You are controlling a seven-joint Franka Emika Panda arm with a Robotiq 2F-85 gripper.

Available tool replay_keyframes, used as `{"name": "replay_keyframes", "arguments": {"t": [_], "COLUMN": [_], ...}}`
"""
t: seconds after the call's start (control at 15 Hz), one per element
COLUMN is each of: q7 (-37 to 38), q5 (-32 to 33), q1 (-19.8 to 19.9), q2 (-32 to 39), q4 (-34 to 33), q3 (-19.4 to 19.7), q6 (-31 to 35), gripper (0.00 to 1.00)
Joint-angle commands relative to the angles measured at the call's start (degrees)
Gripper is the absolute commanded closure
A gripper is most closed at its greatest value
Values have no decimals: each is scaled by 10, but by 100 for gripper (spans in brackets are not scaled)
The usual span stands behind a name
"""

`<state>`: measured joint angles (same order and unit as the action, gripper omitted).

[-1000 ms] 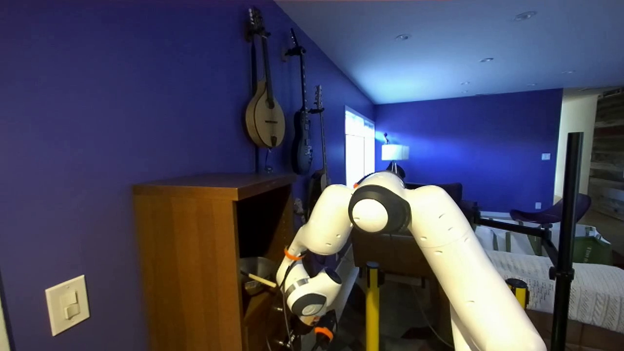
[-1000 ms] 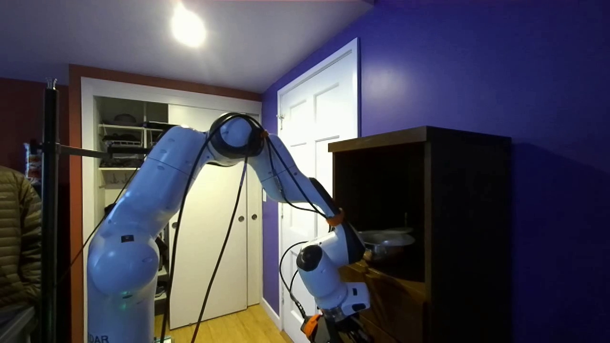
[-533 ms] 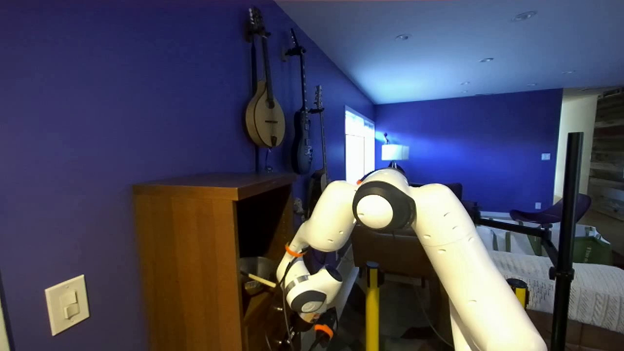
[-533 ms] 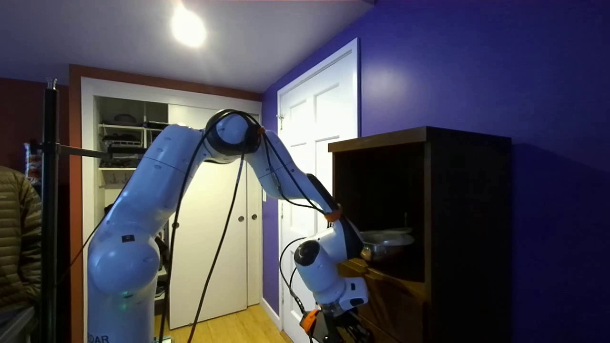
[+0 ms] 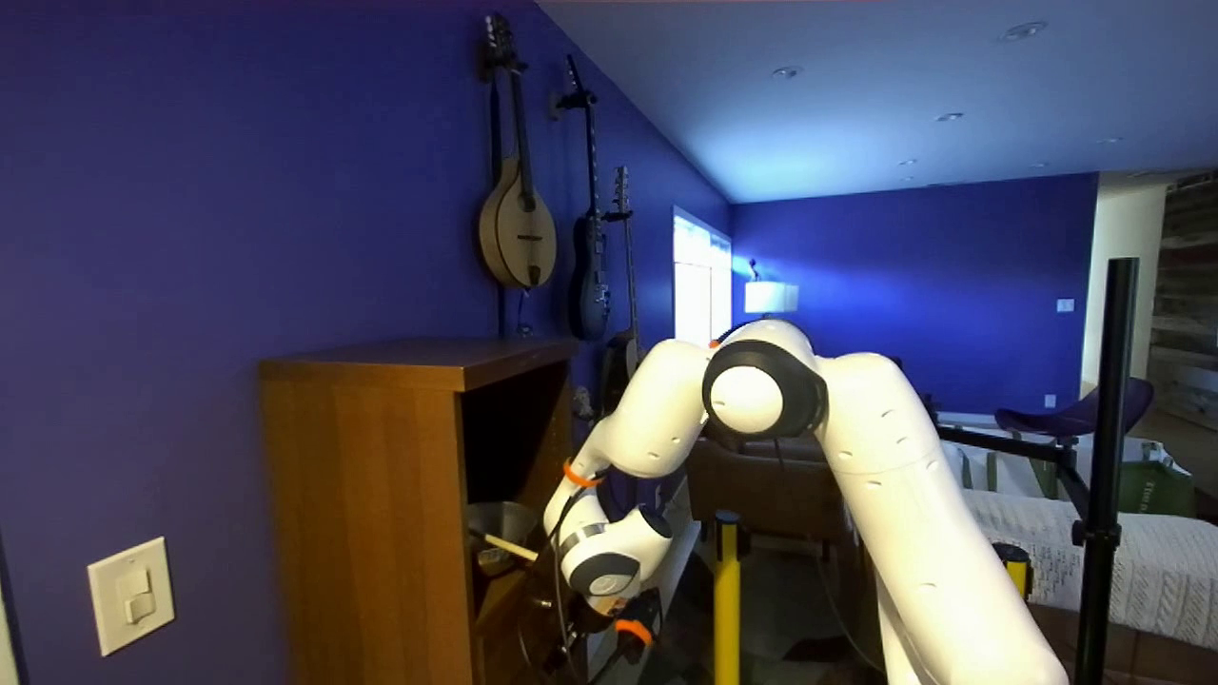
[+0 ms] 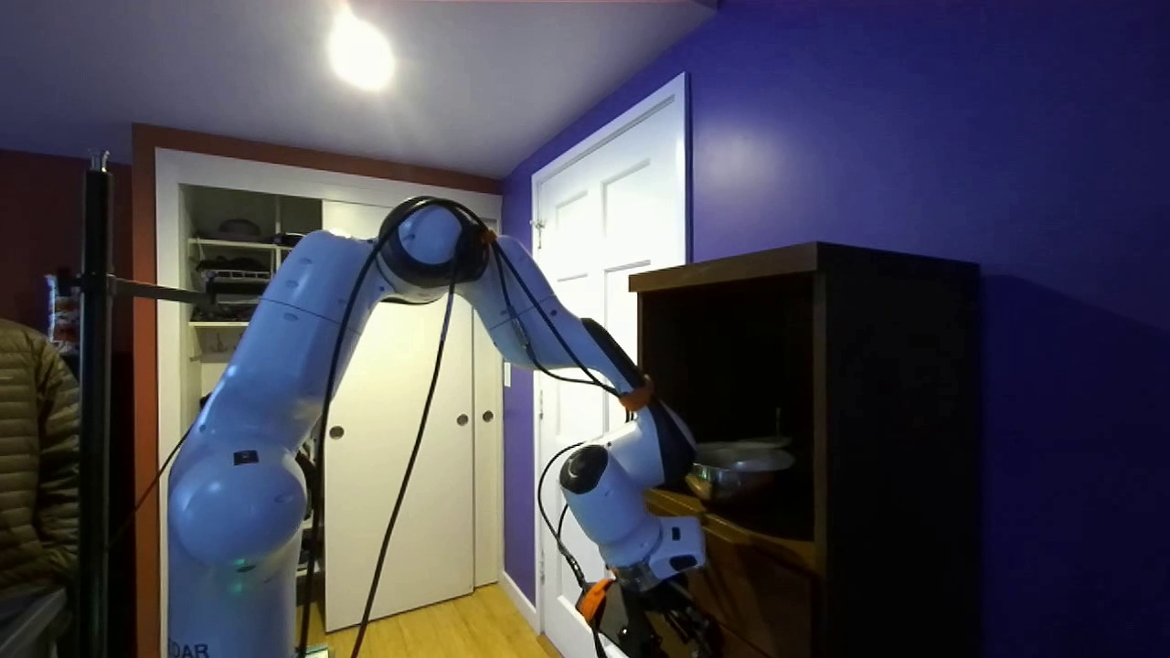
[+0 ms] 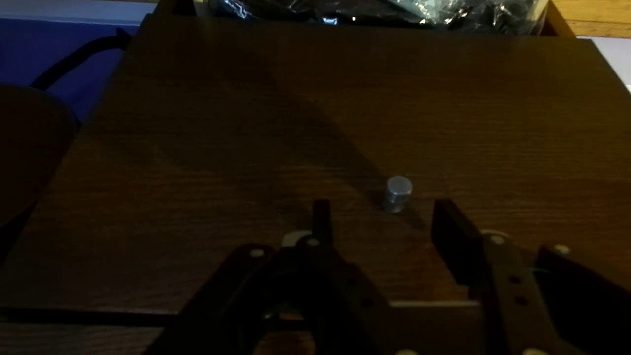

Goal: Open the second drawer from the top

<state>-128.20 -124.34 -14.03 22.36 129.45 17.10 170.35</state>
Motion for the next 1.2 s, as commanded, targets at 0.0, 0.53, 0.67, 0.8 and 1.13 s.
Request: {"name": "replay_keyframes", "arguments": {"t": [0.0, 0.53, 0.67, 0.8, 1.13], "q7": [-15, 21, 30, 33, 65], "q5": [-13, 14, 22, 19, 29], "q1": [-10, -4, 4, 6, 16], "q2": [-4, -3, -3, 3, 26], "q4": [-3, 11, 13, 8, -3], "q3": [7, -21, -31, -35, -47], "q6": [15, 50, 51, 48, 43], "gripper": [45, 0, 0, 3, 19]}}
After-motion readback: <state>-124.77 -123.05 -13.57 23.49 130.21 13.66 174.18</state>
